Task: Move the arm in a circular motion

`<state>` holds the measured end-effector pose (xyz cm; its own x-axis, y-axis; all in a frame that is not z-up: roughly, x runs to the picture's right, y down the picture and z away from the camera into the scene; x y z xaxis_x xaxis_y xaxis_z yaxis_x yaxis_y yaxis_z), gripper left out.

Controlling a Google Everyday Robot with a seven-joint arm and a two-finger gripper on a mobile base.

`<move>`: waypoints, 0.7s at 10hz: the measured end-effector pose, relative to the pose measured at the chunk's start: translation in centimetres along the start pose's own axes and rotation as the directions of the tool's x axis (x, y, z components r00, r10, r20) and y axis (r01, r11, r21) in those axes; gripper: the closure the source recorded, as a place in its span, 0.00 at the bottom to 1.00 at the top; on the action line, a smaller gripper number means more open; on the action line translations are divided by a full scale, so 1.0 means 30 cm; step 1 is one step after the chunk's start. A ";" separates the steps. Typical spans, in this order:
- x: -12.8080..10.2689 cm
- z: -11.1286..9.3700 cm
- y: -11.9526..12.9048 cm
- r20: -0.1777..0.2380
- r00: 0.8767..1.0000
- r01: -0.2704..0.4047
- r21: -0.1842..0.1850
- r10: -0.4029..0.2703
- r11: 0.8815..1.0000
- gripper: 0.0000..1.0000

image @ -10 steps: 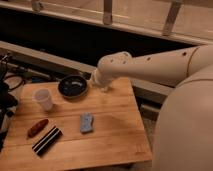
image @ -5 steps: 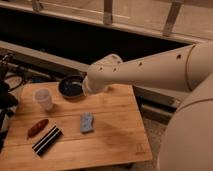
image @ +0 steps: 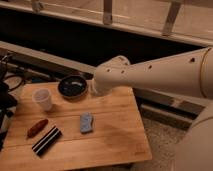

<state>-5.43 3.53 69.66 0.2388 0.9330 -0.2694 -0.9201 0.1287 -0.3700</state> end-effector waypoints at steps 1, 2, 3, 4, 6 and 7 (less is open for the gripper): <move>0.022 -0.014 -0.008 -0.007 1.000 -0.003 0.008 0.003 1.000 1.00; 0.031 -0.029 -0.024 -0.004 1.000 0.002 0.017 -0.002 1.000 1.00; 0.024 -0.026 -0.011 -0.002 1.000 0.007 0.015 -0.007 1.000 1.00; 0.011 -0.013 0.001 -0.004 1.000 0.018 0.016 -0.018 1.000 1.00; 0.001 -0.007 -0.015 -0.005 1.000 0.016 0.028 -0.016 0.999 1.00; 0.005 -0.014 -0.030 -0.003 1.000 0.015 0.038 -0.015 0.999 1.00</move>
<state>-4.43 3.40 69.60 0.2539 0.9298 -0.2665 -0.9275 0.1559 -0.3399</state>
